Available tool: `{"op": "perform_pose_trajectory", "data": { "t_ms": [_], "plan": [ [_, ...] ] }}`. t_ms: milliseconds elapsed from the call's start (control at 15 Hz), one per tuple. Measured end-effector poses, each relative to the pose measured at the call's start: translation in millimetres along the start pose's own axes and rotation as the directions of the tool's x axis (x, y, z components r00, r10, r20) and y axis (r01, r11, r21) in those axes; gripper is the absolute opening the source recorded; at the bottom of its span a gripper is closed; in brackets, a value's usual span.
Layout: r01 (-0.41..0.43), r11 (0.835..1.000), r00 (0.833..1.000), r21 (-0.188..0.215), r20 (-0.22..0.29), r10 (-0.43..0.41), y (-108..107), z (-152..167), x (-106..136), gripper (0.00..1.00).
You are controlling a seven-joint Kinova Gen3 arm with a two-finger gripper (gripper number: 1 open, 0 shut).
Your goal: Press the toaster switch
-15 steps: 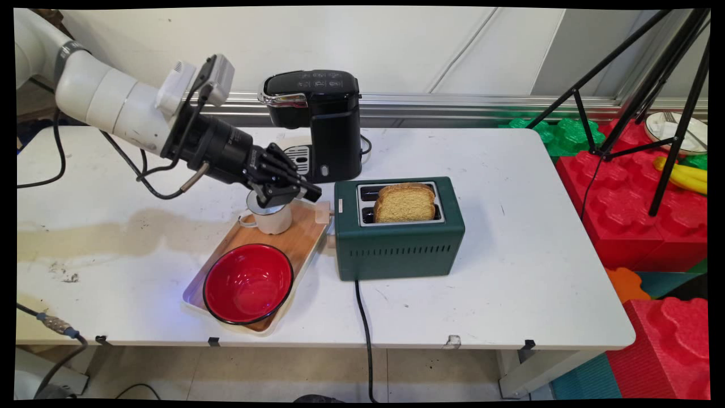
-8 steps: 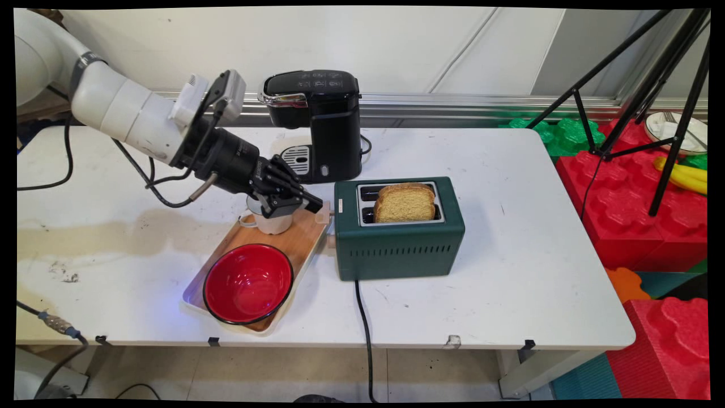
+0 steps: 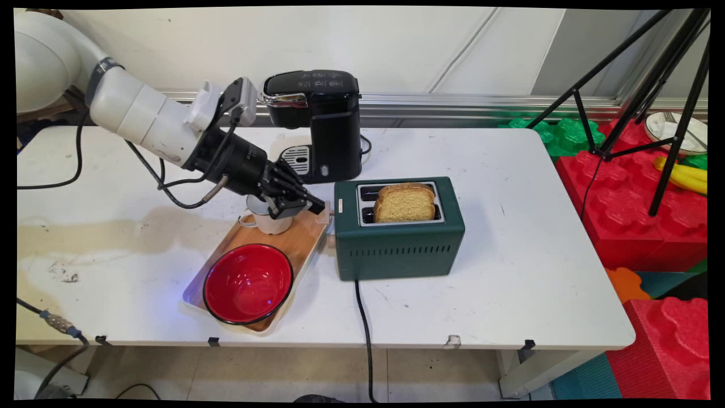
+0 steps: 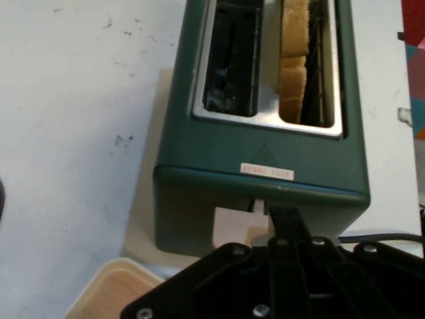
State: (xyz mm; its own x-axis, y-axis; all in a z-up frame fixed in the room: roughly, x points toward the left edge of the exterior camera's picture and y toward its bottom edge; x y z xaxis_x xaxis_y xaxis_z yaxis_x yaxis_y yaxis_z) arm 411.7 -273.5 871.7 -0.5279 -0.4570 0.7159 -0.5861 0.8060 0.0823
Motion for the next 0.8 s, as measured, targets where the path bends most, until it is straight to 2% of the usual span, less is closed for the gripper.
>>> {"op": "perform_pose_trajectory", "data": {
  "t_ms": [800],
  "plan": [
    [-0.002, 1.000, 1.000, 0.010, 0.024, 0.001, -3.7, 24.6, -1.0, 0.00]
  ]
}}
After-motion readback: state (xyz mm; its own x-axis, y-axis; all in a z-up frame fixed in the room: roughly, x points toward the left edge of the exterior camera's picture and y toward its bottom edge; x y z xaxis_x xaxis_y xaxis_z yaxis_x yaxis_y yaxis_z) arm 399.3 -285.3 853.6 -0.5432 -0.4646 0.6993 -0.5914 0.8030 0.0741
